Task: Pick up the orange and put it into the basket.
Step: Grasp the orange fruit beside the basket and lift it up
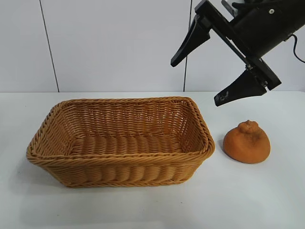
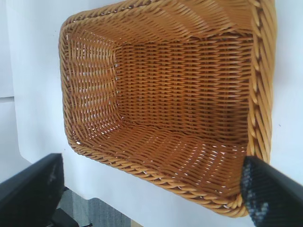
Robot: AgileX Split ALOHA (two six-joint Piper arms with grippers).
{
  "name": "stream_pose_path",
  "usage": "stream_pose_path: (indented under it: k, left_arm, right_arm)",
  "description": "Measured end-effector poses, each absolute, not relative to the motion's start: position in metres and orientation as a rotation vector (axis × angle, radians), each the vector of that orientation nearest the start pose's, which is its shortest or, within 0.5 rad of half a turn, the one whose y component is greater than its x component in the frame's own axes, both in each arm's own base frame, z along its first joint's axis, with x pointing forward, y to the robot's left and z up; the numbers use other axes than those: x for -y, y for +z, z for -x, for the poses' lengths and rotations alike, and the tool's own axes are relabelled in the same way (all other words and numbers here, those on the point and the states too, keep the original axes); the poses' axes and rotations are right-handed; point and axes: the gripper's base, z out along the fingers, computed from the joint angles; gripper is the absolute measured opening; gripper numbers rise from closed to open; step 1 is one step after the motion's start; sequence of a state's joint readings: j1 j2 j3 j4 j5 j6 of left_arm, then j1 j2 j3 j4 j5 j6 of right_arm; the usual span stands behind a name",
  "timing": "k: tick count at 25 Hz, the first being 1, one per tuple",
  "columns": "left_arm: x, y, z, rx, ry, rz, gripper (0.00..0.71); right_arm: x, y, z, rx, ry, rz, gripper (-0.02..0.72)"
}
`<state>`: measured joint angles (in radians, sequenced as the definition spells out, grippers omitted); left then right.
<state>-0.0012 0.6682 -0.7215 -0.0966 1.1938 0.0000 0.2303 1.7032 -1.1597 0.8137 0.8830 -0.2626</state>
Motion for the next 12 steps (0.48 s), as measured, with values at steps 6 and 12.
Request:
stream_pose_path:
  k: [6, 12]
  left_arm:
    - [0.008, 0.294, -0.044, -2.437, -0.129, 0.011, 0.643]
    - [0.008, 0.275, -0.026, -2.280, -0.127, 0.012, 0.643]
  right_arm:
    - [-0.128, 0.238, -0.320, -2.754, 0.974, 0.045, 0.694]
    - [-0.128, 0.238, -0.320, -2.756, 0.974, 0.048, 0.694]
